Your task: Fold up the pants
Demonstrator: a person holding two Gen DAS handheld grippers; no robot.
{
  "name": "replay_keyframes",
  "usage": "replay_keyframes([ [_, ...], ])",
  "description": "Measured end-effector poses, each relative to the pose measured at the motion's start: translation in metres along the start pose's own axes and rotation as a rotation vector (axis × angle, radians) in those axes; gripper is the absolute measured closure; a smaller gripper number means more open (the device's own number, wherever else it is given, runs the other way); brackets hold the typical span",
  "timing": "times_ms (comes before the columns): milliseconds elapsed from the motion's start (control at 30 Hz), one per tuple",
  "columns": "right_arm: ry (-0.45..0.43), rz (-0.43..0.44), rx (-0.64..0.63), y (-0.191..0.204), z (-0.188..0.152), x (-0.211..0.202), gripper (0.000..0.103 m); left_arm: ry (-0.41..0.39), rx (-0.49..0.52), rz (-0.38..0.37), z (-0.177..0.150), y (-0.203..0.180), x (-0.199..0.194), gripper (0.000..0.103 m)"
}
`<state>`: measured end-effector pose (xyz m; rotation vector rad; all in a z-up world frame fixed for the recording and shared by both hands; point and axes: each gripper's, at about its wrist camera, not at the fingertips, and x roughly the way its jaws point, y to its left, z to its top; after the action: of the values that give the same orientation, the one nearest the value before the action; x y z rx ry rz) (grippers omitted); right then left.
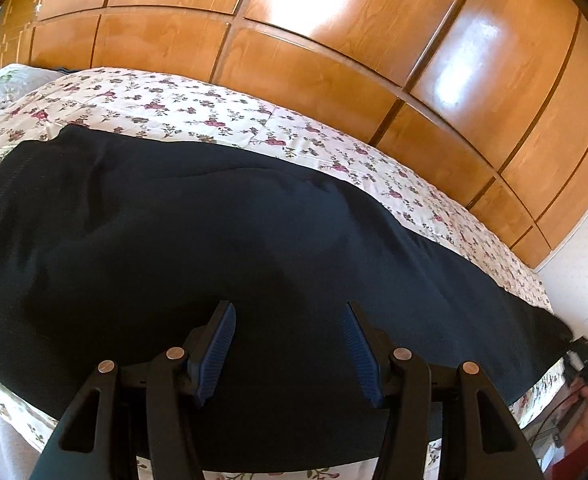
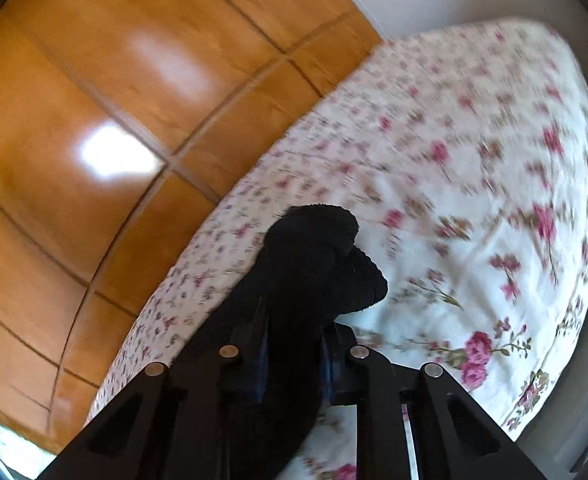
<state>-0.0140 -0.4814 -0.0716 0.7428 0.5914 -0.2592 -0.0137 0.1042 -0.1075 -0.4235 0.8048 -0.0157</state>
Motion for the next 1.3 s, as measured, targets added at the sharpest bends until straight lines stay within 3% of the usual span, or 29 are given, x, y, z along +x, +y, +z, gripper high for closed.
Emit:
replay_keyframes([
  [267, -0.067, 0.062, -0.183, 0.086, -0.008, -0.032, 0.083, 0.016, 0.041, 0.027, 0.000, -0.002, 0.002, 0.047],
  [467, -0.074, 0.201, -0.247, 0.143, -0.024, -0.046, 0.083, 0.023, 0.042, 0.034, 0.001, -0.002, 0.004, 0.047],
  [833, 0.020, 0.370, -0.392, 0.227, -0.074, -0.039, 0.083, 0.021, -0.010, -0.005, 0.005, 0.004, -0.002, 0.047],
  [1167, 0.149, 0.457, -0.488, 0.267, -0.131, -0.032, 0.083, -0.011, -0.036, -0.041, 0.007, 0.007, -0.007, 0.047],
  [1300, 0.213, 0.483, -0.589, 0.282, -0.166, -0.023, 0.083, -0.022, -0.031, -0.067, 0.006, 0.005, -0.008, 0.047],
])
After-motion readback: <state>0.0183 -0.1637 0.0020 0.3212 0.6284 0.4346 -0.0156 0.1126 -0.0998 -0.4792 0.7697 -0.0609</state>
